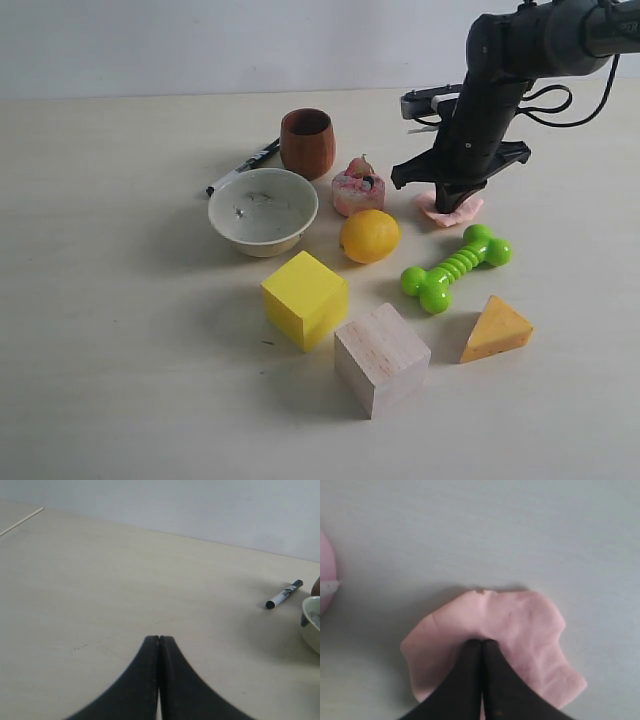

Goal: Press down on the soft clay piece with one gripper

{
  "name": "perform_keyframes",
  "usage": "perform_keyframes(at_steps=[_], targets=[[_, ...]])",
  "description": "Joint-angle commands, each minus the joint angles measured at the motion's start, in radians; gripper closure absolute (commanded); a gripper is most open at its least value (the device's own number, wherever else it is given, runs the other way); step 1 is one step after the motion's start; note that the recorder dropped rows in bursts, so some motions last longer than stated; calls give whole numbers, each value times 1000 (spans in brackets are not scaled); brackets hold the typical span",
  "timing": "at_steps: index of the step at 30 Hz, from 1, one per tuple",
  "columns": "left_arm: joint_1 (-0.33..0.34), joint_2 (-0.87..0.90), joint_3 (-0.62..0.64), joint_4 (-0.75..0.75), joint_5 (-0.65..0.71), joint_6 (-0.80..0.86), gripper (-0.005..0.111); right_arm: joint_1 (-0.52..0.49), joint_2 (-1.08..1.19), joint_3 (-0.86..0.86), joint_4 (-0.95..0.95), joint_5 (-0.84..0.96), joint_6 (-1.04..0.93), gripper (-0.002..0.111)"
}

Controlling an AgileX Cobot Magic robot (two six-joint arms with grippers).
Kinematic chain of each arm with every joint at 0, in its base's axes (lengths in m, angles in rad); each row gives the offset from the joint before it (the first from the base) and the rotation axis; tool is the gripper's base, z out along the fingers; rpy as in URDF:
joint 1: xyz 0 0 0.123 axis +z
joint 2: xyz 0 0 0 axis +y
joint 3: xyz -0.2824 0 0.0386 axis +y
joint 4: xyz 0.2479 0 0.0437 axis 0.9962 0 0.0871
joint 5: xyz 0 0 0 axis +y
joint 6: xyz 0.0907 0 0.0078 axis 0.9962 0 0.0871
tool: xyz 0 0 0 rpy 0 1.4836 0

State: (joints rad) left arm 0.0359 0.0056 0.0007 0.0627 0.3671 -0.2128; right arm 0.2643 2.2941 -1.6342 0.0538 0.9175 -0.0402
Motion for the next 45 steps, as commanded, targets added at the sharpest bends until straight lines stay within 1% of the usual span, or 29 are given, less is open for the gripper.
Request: perform_keyframes(at_steps=[1,15,29,31,36,42,45], targets=[[-6,-6,-1,1,-7,-2,107,4,12,30,34,19,-5,108],[-6,-6,-1,1,-7,-2,107,4,-65,30,45,-12,-12,108],[-6,-6,-1,1,-7,-2,107,4,-69,30,45,-21,-12,108],[-6,-6,-1,1,-7,-2,107,4,-66,30,45,-25,-12,106],[-6,-6,-1,1,-7,-2,107,4,-34,32,45,-30,-12,95],[-6,-6,-1,1,-7,-2,107,4,-27,32,45,-36,-12,90],[-6,-6,-1,1,-7,-2,107,4,-27,32,45,-36,-12,89]])
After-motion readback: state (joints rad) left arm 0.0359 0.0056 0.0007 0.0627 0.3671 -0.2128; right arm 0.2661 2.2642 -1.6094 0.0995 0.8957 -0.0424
